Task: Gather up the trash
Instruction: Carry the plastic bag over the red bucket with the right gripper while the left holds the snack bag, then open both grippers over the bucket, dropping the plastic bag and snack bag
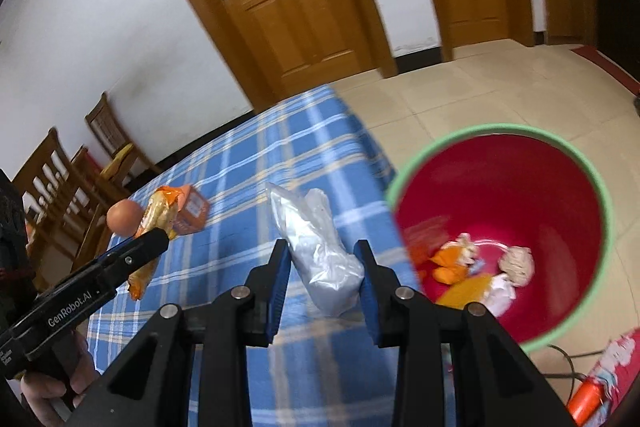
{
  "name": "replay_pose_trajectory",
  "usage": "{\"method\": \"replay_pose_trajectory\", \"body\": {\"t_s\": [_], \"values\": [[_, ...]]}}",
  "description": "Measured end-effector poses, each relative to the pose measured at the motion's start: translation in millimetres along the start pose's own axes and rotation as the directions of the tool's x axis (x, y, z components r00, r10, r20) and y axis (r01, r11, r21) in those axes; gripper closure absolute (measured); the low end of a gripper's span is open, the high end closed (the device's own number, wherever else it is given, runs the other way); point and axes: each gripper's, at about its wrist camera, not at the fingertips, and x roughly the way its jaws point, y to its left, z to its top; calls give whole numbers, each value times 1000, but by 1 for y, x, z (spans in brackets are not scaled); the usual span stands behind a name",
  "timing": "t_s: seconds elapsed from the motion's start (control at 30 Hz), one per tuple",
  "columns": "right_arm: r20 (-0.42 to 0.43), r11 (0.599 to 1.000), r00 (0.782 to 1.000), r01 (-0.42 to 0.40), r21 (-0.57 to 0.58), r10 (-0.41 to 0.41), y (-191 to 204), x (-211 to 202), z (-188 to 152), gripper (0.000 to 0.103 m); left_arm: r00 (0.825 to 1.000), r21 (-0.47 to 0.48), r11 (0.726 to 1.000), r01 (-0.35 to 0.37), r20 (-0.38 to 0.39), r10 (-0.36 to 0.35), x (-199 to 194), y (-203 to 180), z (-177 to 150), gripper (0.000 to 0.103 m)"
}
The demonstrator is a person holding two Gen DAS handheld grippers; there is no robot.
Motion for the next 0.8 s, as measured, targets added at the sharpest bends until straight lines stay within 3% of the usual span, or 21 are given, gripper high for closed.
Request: {"method": "replay_pose_trajectory", "body": {"t_s": [0.4,0.8], "values": [[56,990,994,84,111,-91,-59,-41,-11,68,996,108,991,75,-45,-71,19,-69,-4,61],[40,970,987,144,196,-155,-105,-42,-21,67,985,185,973,139,-129,-116,53,-121,-18,61]]}}
